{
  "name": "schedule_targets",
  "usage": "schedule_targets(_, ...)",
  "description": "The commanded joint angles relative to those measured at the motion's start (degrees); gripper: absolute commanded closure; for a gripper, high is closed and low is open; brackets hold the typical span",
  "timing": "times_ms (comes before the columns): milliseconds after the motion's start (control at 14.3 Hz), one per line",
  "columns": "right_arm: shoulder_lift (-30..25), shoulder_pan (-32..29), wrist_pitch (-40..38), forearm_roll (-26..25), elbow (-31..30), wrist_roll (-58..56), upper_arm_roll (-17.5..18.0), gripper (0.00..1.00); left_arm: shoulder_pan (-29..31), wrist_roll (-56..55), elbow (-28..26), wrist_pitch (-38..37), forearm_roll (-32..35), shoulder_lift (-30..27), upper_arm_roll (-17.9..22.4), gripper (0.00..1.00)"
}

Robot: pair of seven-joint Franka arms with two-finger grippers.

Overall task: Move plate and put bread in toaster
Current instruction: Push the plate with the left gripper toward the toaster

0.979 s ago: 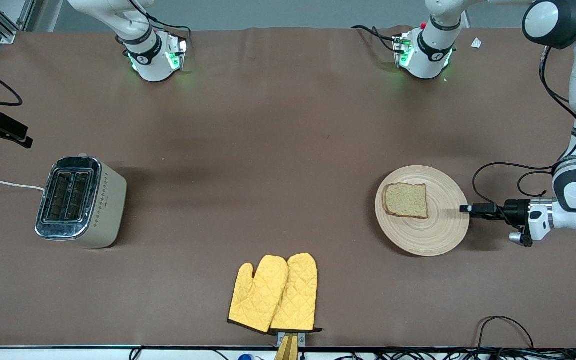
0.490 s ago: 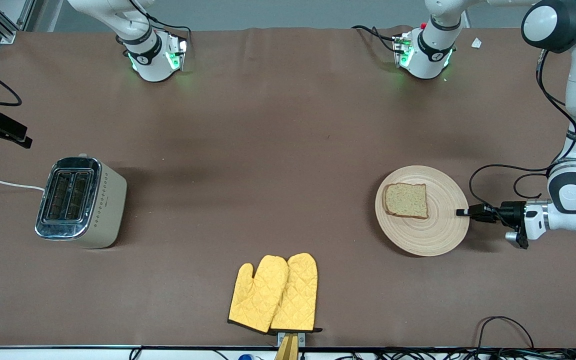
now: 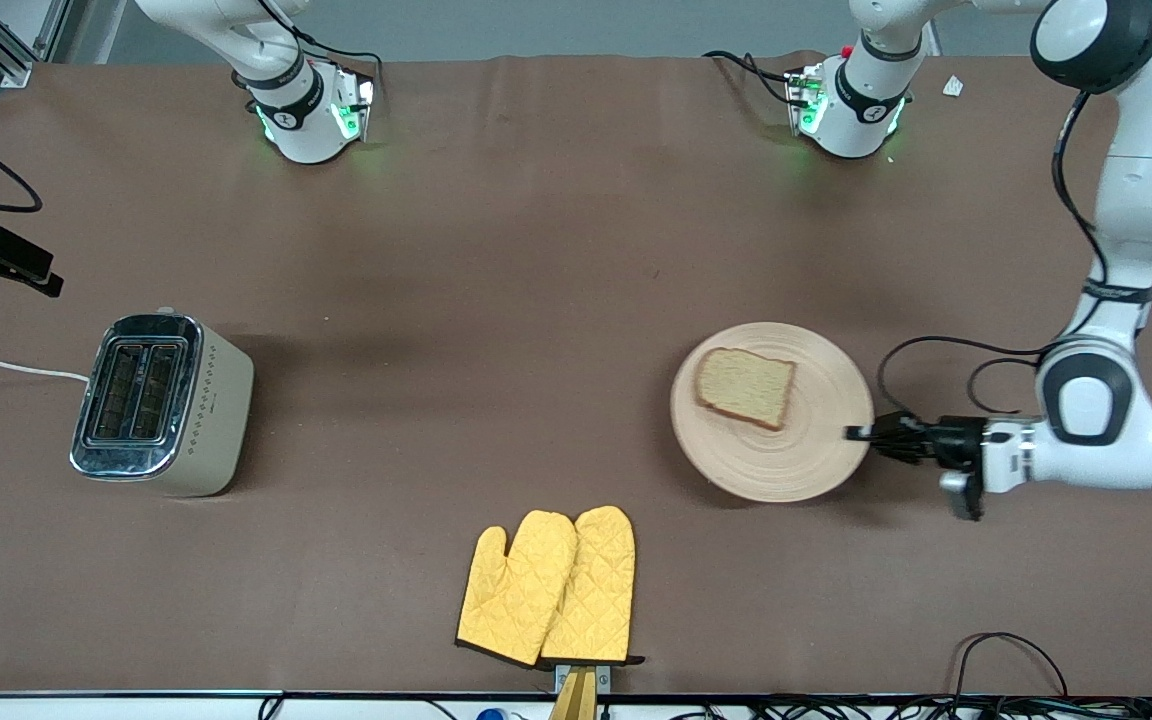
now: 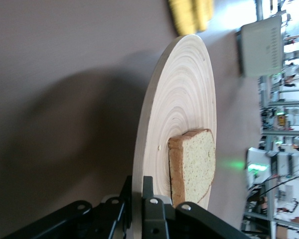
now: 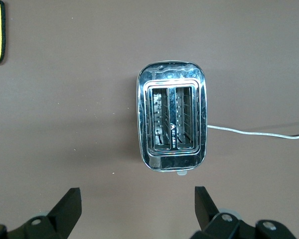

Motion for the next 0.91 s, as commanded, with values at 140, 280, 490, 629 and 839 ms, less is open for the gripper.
schedule_targets(140, 0.54, -0.37, 0.22, 1.51, -0.01, 0.29, 0.02, 0.00, -20.34, -11.57, 3.90, 16.35, -10.66, 1.82, -1.21, 1.00)
schedule_targets(280, 3.08, -0.55, 0.22, 5.44, -0.89, 0.29, -0.06, 0.00, -29.05, -16.40, 7.49, 24.28, -15.58, 5.85, -1.21, 1.00)
schedule_targets(490, 8.61, -0.20, 3.90, 8.90, -1.42, 0.46, 0.02, 0.00, -38.65, -19.67, 10.93, 34.04, -22.44, 10.70, -1.21, 1.00)
schedule_targets(629, 10.99, 2.78, 8.80, 8.98, -4.30, 1.16, 0.11, 0.00, -42.18, -20.90, 13.74, 35.82, -24.57, 14.03, -1.04, 1.00)
schedule_targets(839, 11.18, 6.29, 21.45, 8.98, -13.69, 5.28, 0.20, 0.00, -42.89, -20.91, 14.11, 35.82, -24.57, 15.63, -0.86, 1.00)
